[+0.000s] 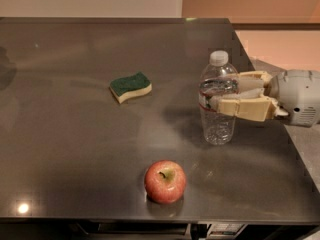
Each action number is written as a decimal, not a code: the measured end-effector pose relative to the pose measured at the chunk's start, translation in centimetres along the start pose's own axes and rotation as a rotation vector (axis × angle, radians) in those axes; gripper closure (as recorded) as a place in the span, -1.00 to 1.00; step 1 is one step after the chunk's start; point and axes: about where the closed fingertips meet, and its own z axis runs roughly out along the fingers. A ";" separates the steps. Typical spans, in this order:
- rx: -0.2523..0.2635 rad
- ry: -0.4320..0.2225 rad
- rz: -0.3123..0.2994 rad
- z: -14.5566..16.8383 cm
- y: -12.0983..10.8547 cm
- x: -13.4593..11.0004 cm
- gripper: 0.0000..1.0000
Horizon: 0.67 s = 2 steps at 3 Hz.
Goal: Place water bottle upright
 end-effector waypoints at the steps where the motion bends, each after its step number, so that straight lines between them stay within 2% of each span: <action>1: 0.025 -0.067 0.040 -0.9 0.2 1.6 1.00; 2: 0.031 -0.116 0.054 -1.5 0.2 3.1 1.00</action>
Offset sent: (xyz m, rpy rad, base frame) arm -0.0081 -0.0345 -0.0506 0.1893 0.0133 -0.0563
